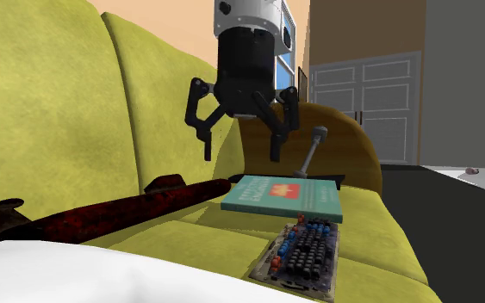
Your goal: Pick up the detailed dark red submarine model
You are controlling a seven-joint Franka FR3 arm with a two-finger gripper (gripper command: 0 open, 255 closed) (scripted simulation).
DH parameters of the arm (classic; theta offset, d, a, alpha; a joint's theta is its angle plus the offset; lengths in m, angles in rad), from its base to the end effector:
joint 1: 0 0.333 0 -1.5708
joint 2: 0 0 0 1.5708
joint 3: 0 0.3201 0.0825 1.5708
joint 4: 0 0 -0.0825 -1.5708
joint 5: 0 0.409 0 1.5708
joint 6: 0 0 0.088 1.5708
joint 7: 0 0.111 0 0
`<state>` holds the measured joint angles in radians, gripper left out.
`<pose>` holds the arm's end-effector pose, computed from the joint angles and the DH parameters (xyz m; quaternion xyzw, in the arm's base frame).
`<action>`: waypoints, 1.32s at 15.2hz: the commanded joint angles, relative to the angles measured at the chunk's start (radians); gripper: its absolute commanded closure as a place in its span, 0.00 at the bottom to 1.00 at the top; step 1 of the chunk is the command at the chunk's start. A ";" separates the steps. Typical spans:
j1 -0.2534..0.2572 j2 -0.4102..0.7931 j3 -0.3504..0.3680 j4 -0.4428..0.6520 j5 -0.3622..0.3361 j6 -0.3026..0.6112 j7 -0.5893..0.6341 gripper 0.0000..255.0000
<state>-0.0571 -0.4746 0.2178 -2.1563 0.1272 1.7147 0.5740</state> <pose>0.4277 0.0962 0.5783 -0.9744 0.2242 -0.0066 0.0169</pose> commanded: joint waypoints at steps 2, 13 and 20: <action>-0.014 0.108 0.049 0.074 0.004 0.040 0.126 0.00; -0.026 0.500 0.144 0.406 -0.086 0.105 0.513 0.00; -0.025 0.504 0.144 0.322 -0.087 0.193 0.510 0.00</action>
<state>-0.0810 0.0320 0.3621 -1.8205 0.0392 1.8958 1.0860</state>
